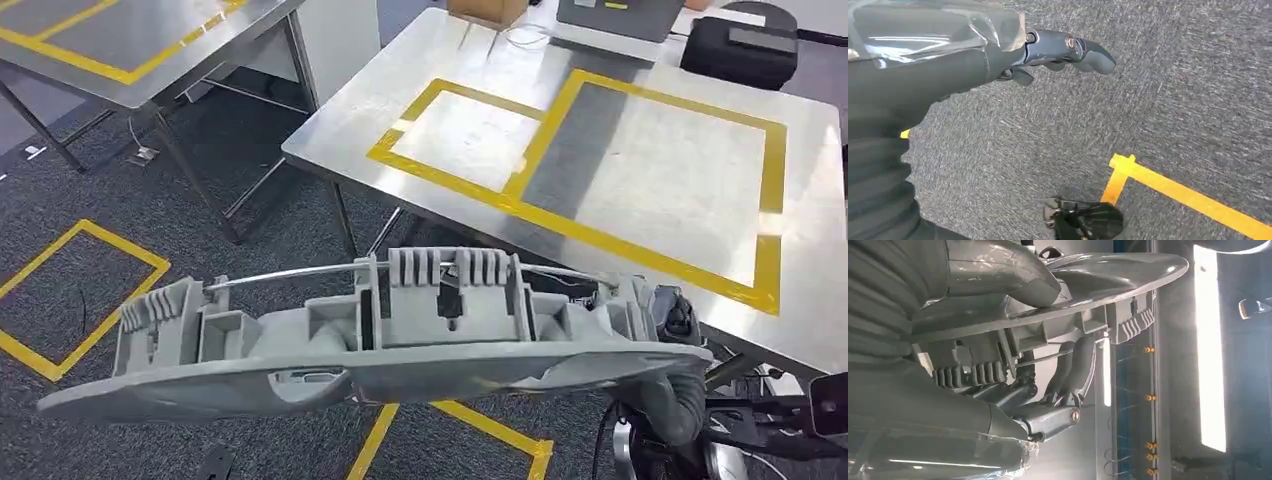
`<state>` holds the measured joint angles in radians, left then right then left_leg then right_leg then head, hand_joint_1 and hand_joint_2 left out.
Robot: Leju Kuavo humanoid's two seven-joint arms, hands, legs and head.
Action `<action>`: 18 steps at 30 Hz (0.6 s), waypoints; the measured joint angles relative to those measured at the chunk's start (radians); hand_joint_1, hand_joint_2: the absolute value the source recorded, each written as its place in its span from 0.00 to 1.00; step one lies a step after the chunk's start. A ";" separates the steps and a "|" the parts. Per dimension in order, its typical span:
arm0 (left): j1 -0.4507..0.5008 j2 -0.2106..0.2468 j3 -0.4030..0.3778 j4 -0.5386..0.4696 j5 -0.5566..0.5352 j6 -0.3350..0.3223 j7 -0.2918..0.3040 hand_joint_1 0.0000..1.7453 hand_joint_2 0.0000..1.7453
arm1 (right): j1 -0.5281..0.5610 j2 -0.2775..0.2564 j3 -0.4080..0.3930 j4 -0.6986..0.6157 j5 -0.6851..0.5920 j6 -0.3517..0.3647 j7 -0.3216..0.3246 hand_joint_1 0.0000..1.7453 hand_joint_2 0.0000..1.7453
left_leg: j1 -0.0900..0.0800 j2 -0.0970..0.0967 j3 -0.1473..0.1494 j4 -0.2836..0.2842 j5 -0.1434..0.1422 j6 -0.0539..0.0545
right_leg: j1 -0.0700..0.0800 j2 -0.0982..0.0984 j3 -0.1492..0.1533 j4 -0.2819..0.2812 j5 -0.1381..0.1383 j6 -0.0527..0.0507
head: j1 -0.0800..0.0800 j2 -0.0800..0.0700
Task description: Take the parts from the cabinet and place them on the table.
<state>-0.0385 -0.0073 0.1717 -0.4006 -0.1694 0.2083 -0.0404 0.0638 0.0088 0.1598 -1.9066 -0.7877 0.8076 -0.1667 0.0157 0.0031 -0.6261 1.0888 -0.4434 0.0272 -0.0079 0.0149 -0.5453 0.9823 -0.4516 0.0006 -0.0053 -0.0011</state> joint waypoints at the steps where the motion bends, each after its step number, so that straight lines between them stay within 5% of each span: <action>1: -0.001 0.001 0.002 0.000 0.000 0.000 -0.001 0.00 1.00 | 0.000 0.000 0.000 -0.001 0.000 -0.001 0.000 1.00 1.00 | -0.004 -0.005 0.031 -0.069 0.016 0.014 | -0.002 0.001 0.001 -0.001 -0.001 -0.001 | 0.000 0.000; 2: -0.002 0.002 0.004 0.000 0.000 -0.002 -0.001 0.00 1.00 | 0.000 0.000 0.000 -0.002 0.000 -0.002 0.001 1.00 1.00 | -0.009 -0.002 0.038 -0.078 0.004 0.018 | 0.010 0.002 -0.004 0.002 -0.003 0.005 | 0.003 0.000; 5: -0.003 0.002 0.007 0.000 -0.001 -0.003 -0.002 0.00 1.00 | 0.003 0.000 0.000 -0.002 0.000 -0.002 0.001 1.00 1.00 | -0.016 0.000 0.034 -0.083 0.004 0.022 | 0.002 0.002 -0.006 -0.003 -0.004 0.017 | 0.000 0.000; 7: -0.003 -0.003 0.007 0.000 -0.004 -0.007 -0.004 0.00 1.00 | 0.004 -0.001 -0.001 -0.008 0.000 -0.002 0.002 1.00 1.00 | -0.006 0.003 0.058 -0.116 0.017 0.029 | 0.006 -0.003 -0.016 0.024 -0.022 0.024 | 0.002 0.000; 10: -0.006 -0.006 0.007 0.000 -0.007 -0.010 -0.005 0.00 1.00 | 0.003 -0.001 -0.002 -0.008 -0.002 -0.002 0.002 1.00 1.00 | -0.005 0.003 0.061 -0.118 0.016 0.035 | -0.004 -0.003 -0.137 0.249 -0.106 0.017 | 0.003 0.000; 12: -0.005 -0.008 0.007 0.000 -0.007 -0.011 -0.005 0.00 1.00 | 0.007 -0.003 -0.005 -0.008 -0.001 -0.002 0.003 1.00 1.00 | -0.005 0.002 0.062 -0.117 0.012 0.033 | -0.011 -0.004 -0.191 0.327 -0.114 0.033 | 0.004 0.000; 13: -0.005 -0.009 0.007 0.000 -0.007 -0.012 -0.005 0.00 1.00 | 0.007 -0.004 -0.005 -0.008 -0.001 -0.002 0.003 1.00 1.00 | -0.004 0.001 0.066 -0.116 0.009 0.030 | -0.017 -0.005 -0.176 0.284 -0.086 0.047 | 0.004 0.000; 16: -0.005 -0.013 0.007 0.000 -0.007 -0.012 -0.005 0.00 1.00 | 0.007 -0.005 -0.005 -0.008 -0.002 -0.002 0.003 1.00 1.00 | -0.001 -0.003 0.075 -0.102 -0.011 0.010 | -0.031 -0.023 -0.054 0.017 0.028 0.081 | 0.005 0.000; 18: -0.005 -0.010 0.008 0.000 -0.007 -0.012 -0.005 0.00 1.00 | 0.008 -0.005 -0.006 -0.008 -0.001 -0.002 0.003 1.00 1.00 | -0.010 -0.004 0.072 -0.092 -0.025 -0.004 | -0.024 -0.018 -0.048 0.016 0.018 0.051 | 0.002 0.000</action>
<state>-0.0434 -0.0168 0.1793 -0.4006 -0.1766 0.1961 -0.0454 0.0723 0.0042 0.1541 -1.9146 -0.7889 0.8057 -0.1633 0.0057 -0.0006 -0.5538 0.9963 -0.4686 0.0233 -0.0323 -0.0032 -0.5938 0.9985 -0.4336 0.0517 -0.0031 -0.0011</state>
